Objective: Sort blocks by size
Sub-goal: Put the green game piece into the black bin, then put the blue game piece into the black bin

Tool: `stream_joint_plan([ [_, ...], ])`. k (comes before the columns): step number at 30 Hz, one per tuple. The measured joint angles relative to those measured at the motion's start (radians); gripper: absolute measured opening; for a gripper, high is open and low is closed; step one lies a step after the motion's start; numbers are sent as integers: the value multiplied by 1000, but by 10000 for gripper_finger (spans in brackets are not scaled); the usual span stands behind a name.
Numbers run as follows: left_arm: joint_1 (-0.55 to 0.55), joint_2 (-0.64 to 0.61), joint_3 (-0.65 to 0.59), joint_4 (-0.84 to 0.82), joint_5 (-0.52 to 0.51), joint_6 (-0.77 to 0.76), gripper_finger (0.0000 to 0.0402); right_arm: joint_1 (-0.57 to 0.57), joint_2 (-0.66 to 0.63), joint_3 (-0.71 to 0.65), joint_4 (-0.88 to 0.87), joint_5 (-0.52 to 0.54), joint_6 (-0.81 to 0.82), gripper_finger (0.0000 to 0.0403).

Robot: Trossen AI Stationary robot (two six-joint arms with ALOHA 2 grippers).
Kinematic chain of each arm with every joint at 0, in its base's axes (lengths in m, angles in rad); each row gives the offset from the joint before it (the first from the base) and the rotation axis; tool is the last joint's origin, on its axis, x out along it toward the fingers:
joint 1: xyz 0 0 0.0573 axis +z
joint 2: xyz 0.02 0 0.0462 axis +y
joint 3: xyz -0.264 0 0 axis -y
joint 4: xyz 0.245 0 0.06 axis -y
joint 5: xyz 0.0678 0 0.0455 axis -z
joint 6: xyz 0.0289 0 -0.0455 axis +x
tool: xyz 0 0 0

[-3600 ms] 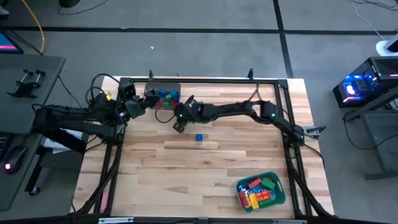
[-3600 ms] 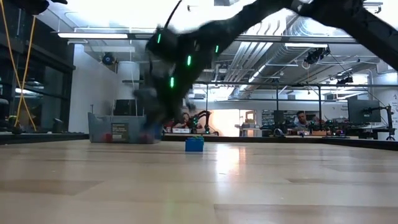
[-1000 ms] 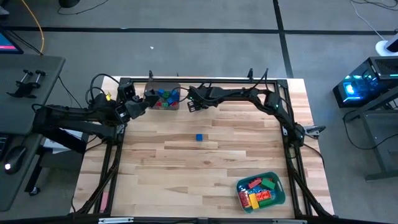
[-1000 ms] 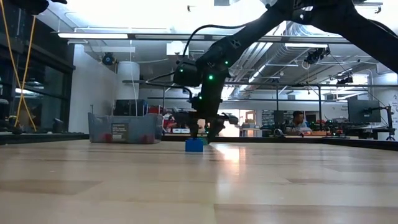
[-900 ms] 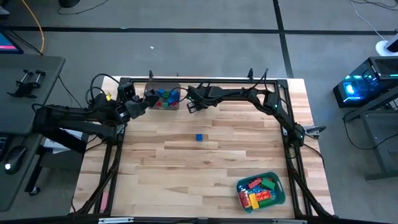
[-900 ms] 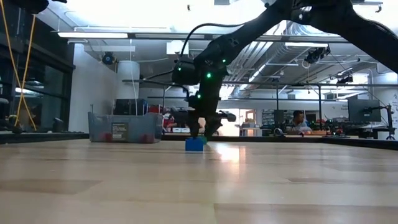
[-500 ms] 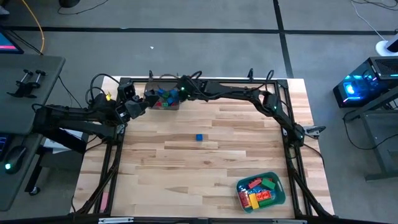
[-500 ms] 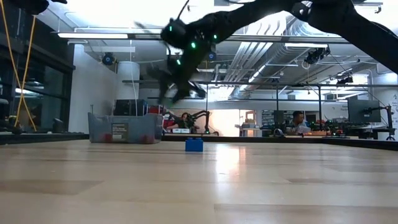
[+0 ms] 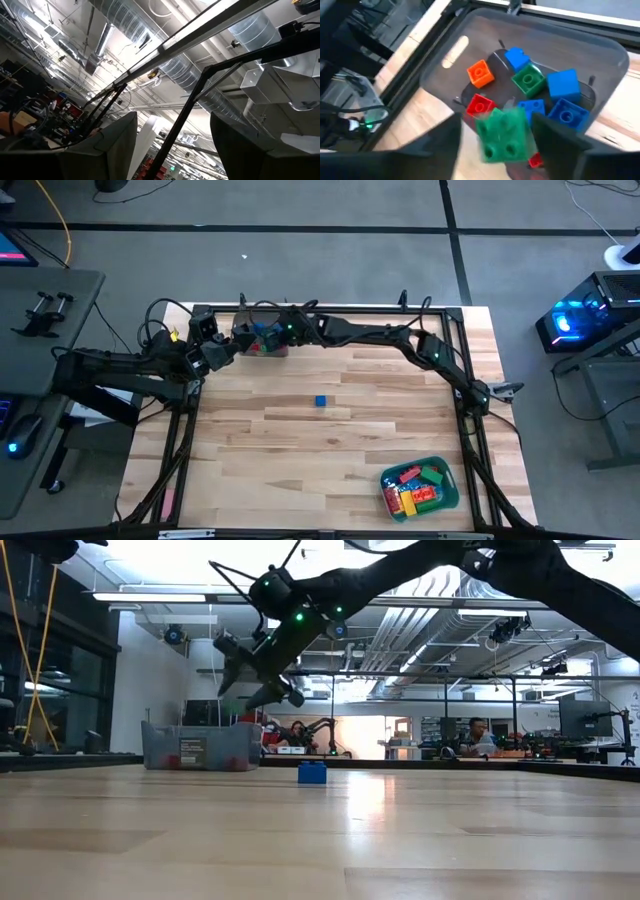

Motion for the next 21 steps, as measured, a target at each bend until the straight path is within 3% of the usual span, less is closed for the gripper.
stream_joint_plan([
  [4, 0, 0, 0, -1, 0, 0, 237, -11, -2, 6, -1, -74, -71, 325],
  [7, 0, 0, 0, -1, 0, 0, 237, -19, -5, 45, -20, -140, -106, 358],
  [11, 0, 0, 0, -1, 0, 0, 237, -17, -10, 151, -247, -156, -221, 366],
  [15, 0, 0, 0, -2, 1, 0, 237, 31, -10, 238, -576, -84, -352, 367],
  [21, 0, 0, 0, -3, 1, 0, 237, 167, -11, 174, -860, 5, -320, 368],
])
